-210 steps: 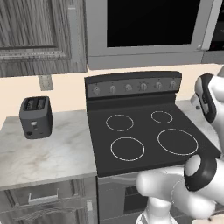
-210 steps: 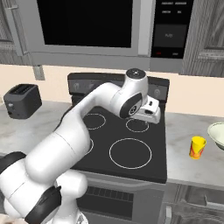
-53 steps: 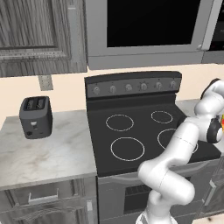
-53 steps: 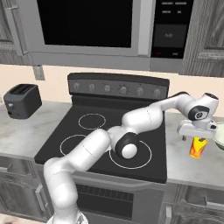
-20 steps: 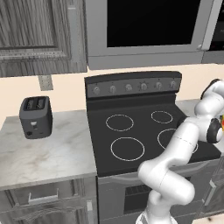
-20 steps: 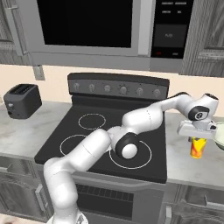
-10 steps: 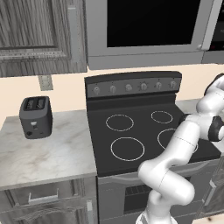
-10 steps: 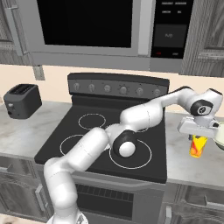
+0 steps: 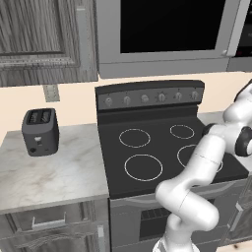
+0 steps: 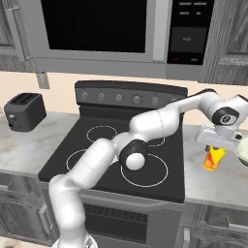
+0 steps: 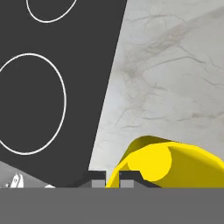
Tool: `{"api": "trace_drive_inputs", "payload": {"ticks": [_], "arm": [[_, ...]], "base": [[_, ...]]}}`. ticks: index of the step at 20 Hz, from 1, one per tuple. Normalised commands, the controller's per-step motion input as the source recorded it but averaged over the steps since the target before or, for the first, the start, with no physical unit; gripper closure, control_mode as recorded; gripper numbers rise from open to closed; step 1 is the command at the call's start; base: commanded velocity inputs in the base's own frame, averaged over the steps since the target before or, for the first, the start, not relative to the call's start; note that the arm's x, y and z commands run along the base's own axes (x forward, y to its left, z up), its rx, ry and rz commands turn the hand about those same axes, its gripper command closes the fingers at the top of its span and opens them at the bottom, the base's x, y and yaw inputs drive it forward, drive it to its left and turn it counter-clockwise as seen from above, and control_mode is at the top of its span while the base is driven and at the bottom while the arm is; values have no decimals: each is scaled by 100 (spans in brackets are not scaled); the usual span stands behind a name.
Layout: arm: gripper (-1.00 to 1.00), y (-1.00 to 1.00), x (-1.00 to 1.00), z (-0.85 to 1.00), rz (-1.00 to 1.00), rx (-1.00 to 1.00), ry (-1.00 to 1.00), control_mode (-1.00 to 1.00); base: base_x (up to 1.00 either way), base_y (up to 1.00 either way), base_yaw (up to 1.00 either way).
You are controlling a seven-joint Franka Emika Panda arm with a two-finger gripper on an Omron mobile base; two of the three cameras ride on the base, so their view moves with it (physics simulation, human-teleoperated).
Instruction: Pick the cup and bowl from the counter and place them on the counter next to the sink.
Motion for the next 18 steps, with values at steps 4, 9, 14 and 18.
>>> {"api": "trace_drive_inputs", "payload": {"ticks": [4,9,14,18], "arm": [[100,51,-40,14,2,0,-11,-100],[100,52,-51,53,2,-1,-9,-100],[100,49,-53,55,6,-3,-6,-100],[100,61,-66,44,8,-4,-5,-100]], "base": [[0,0,0],[0,0,0],[0,0,0],[0,0,0]]}}
